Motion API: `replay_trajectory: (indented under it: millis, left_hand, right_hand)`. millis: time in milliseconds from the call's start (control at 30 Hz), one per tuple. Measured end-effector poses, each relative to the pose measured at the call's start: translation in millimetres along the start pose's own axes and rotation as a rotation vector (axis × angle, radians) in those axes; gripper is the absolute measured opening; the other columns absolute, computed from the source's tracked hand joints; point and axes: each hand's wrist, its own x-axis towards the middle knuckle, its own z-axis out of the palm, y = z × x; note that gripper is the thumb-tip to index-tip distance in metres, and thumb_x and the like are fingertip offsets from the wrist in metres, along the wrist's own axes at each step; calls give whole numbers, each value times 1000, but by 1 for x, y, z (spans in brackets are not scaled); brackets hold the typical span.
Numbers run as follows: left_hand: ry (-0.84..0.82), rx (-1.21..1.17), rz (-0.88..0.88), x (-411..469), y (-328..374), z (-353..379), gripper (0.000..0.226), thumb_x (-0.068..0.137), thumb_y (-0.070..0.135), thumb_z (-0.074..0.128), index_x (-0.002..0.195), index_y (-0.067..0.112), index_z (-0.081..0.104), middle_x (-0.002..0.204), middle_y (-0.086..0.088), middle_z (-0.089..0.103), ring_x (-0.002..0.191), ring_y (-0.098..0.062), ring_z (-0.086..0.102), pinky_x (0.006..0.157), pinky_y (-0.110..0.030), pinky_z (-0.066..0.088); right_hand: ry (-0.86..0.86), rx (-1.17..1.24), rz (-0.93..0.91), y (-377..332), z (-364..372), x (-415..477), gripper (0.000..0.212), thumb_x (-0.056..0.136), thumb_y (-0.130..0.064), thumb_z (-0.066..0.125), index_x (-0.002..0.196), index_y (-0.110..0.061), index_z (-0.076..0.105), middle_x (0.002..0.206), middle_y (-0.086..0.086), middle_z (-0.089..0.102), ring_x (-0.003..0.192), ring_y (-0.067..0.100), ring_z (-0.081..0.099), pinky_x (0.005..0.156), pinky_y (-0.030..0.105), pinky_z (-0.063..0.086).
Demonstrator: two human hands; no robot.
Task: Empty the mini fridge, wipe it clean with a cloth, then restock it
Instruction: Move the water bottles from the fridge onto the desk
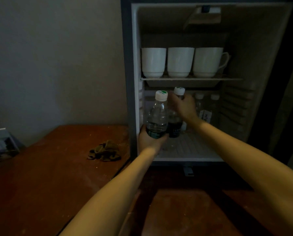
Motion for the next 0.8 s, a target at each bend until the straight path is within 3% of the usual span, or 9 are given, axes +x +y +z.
replay_trajectory:
  millis: [100,167,300,433,500,600,733,800]
  left_hand:
    - [1,5,-2,-3,3,-1,66,68,18,86,126,17,54,126,-2,61,117,-20,57,90,-27,44]
    - [-4,1,-22,-5,4,-2,65,69,19,86,126,17,54,126,-2,61,116,-19,57,86,-24,43]
    - [-28,-17,-52,-8,0,-3,62,71,21,85,125,16,55,126,-2,62,114,-17,57,84,-21,42]
    - [-23,-9,-54,-12,-6,-2,69,68,17,86,128,15,54,126,-4,62,117,-21,58,93,-29,47]
    - [-25,-17,-56,-16,-8,-4,74,66,14,87,130,15,52,128,-5,60,119,-22,56,99,-36,47]
    - [-33,-40,-19,-30,-10,-10,79,65,11,88,133,14,48,129,-4,57,121,-19,53,94,-26,44]
    - [-33,-43,12,-55,-12,-34,72,65,12,88,127,8,52,121,-8,63,115,-24,58,93,-38,50]
    - [-34,-34,31,-68,-16,-55,69,66,13,88,125,11,52,118,-1,62,111,-18,58,90,-33,50]
  right_hand:
    - [-95,-80,-21,-8,-12,-4,29,89,-37,63,78,-11,71,76,7,73,73,19,71,78,44,58]
    - [-53,-61,-54,-9,-17,-12,30,91,-36,63,79,-10,70,74,6,72,71,17,70,73,38,57]
    - [-57,162,-77,0,-19,-42,10,92,-23,64,101,-18,63,94,-5,69,83,1,67,74,18,52]
    - [-60,267,30,24,-15,-76,42,78,-30,76,113,-35,53,108,-12,64,99,1,64,85,21,51]
    - [-62,263,84,40,-10,-93,52,76,-26,78,121,-27,53,110,-13,63,100,-1,62,84,18,50]
    - [-52,217,119,56,-7,-109,56,75,-16,81,125,-15,55,108,-11,63,98,1,61,72,8,49]
    - [-28,119,240,55,-6,-111,70,69,-23,86,129,-11,54,121,4,62,106,15,59,83,23,46]
    - [-18,123,258,48,-6,-118,68,68,-21,87,128,-11,54,123,6,61,109,18,58,87,27,45]
